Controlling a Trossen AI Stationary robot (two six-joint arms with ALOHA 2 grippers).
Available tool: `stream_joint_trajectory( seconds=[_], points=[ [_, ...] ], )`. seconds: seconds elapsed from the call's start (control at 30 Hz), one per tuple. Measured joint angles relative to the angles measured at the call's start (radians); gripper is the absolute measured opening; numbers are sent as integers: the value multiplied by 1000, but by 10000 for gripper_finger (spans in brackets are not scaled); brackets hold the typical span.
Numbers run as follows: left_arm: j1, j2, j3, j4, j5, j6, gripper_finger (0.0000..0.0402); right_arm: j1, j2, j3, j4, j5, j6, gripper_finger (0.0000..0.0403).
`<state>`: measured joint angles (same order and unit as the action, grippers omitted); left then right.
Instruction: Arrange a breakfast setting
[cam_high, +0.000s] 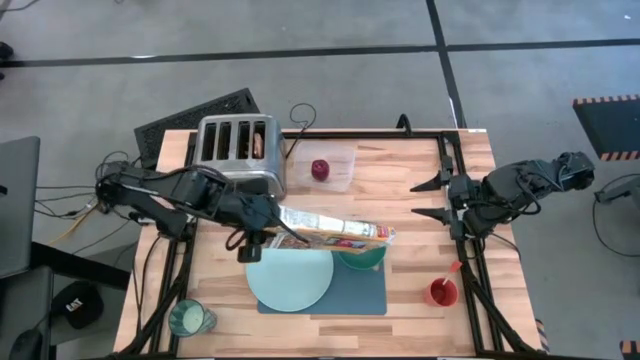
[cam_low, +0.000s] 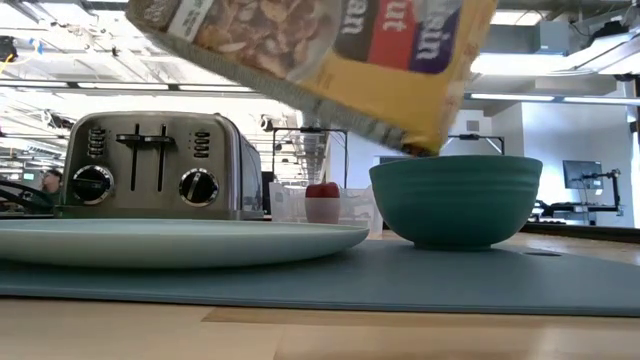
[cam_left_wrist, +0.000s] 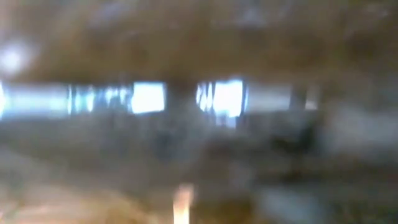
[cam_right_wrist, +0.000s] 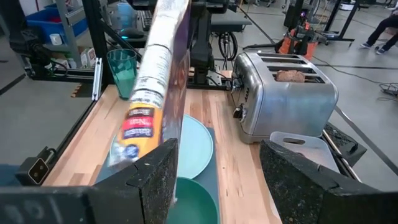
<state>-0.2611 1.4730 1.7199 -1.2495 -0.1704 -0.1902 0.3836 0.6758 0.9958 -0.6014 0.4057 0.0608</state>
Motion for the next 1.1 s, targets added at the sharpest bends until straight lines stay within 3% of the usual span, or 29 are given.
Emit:
stream_joint_trajectory(
  seconds=[0.27,0.9,1.1],
  points=[
    [25,86,133,-111,-1,22,146,0,0,0,-28,0,19,255],
    [73,140,190,-160,30,70,146,0,0,0,-56,16,18,255],
    [95,211,307,-203,47,113,146,0,0,0,-57,20,18,255]
  ],
)
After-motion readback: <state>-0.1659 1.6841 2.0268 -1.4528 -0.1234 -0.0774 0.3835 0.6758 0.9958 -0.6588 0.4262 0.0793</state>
